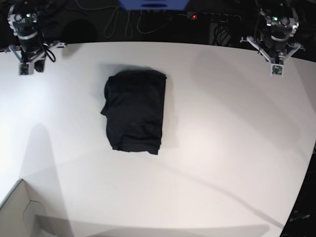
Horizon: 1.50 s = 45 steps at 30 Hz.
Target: Layout the t-shirt on the table in an organized manner, then fold the t-shirt properly
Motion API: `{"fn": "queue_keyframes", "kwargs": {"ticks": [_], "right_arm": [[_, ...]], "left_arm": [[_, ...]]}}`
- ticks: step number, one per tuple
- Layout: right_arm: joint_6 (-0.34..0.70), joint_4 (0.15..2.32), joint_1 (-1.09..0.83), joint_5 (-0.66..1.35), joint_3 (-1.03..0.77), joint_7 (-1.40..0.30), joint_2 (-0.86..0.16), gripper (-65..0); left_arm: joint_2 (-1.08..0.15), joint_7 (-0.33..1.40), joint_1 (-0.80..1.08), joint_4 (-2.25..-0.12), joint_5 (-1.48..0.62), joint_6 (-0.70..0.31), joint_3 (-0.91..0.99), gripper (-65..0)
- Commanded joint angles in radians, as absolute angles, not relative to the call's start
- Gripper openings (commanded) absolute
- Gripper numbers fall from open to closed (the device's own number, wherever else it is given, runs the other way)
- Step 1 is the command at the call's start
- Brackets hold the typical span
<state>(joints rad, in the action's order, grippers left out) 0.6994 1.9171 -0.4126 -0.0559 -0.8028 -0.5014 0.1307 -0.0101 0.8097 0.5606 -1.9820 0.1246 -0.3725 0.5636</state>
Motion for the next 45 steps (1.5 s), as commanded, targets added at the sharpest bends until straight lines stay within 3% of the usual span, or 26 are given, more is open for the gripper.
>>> {"fn": "queue_keyframes", "kwargs": {"ticks": [1,8,11,20,28,31,33,36,39,42,45], "right_arm": [[0.698,1.929,-0.43,-0.039,-0.829,-0.476,0.124,-65.0],[0.698,1.702,-0.501,-0.041,-0.926,-0.469,0.117,-65.0],[0.698,1.577,-0.518,-0.041,-0.912,-0.469,0.081,-65.0],[0.698,1.204,-0.486,-0.042,-0.825,-0.443,0.021,-65.0],[0.698,0.871,-0.437,-0.154,-0.668,-0.125,0.021,-65.0],[0.698,0.661,-0.397,-0.156,-0.593,0.048,0.002,-65.0],[0.698,0.475,-0.354,-0.156,-0.522,0.165,-0.028,-65.0],[0.449,0.199,-0.271,-0.156,-0.367,0.346,-0.077,-65.0],[0.131,0.025,-0.214,-0.156,-0.182,0.498,-0.093,-65.0],[-0.145,0.019,-0.213,-0.156,-0.077,0.516,-0.093,-65.0],[-0.286,0.018,-0.208,-0.154,-0.042,0.481,-0.088,-65.0]], "left_arm": [[-0.008,0.786,0.587,-2.002,0.117,-0.372,0.57,-64.3],[0.024,0.785,0.725,-1.963,-0.094,-0.372,0.567,-65.0],[0.015,0.782,0.728,-1.85,-0.182,-0.372,0.57,-65.0],[-0.101,0.433,0.585,-1.185,-0.153,-0.545,0.476,-65.0],[-0.186,-0.021,0.283,-0.4,-0.016,-0.545,0.417,-65.0],[-0.191,-0.214,0.183,-0.177,0.031,-0.542,0.417,-65.0],[-0.186,-0.217,0.124,-0.11,0.085,-0.483,0.417,-65.0],[-0.162,-0.188,0.101,-0.104,0.153,-0.315,0.418,-65.0],[-0.117,-0.189,0.096,-0.105,0.22,-0.199,0.418,-65.0],[-0.101,-0.185,0.068,-0.093,0.263,-0.165,0.418,-65.0],[-0.082,-0.131,0.062,-0.093,0.277,-0.165,0.418,-65.0]]}}
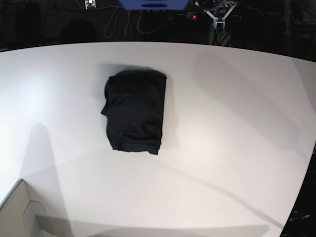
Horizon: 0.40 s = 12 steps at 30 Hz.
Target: Layout the t-shirt on the table in an organized manner, then fold the t-shirt properly
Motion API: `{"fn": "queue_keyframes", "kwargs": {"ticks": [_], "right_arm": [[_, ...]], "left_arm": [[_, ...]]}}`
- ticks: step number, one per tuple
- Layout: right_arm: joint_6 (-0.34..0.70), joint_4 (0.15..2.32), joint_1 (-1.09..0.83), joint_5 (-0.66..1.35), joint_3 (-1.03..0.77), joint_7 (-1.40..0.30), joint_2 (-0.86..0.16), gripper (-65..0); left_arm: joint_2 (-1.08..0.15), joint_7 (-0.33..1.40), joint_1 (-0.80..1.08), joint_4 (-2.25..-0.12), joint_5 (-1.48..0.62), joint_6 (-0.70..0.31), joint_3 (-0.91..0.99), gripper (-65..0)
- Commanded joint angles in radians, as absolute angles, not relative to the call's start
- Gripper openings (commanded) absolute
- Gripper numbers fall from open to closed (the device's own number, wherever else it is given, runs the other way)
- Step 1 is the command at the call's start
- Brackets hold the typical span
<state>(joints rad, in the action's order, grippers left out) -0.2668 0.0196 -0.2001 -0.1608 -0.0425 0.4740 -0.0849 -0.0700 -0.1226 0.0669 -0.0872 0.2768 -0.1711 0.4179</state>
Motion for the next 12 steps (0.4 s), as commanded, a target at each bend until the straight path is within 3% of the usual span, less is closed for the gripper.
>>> {"fn": "queue_keyframes", "kwargs": {"ticks": [1,12], "right_arm": [[-0.294,0.018,-0.206,-0.154,-0.045,0.467,-0.088,-65.0],[-0.294,0.018,-0.202,-0.154,-0.041,0.423,-0.064,-65.0]], "left_arm": [[-0.082,-0.099,0.051,-0.096,0.278,-0.165,0.418,-65.0],[-0.087,-0.062,0.036,-0.093,0.278,-0.165,0.417,-65.0]]}}
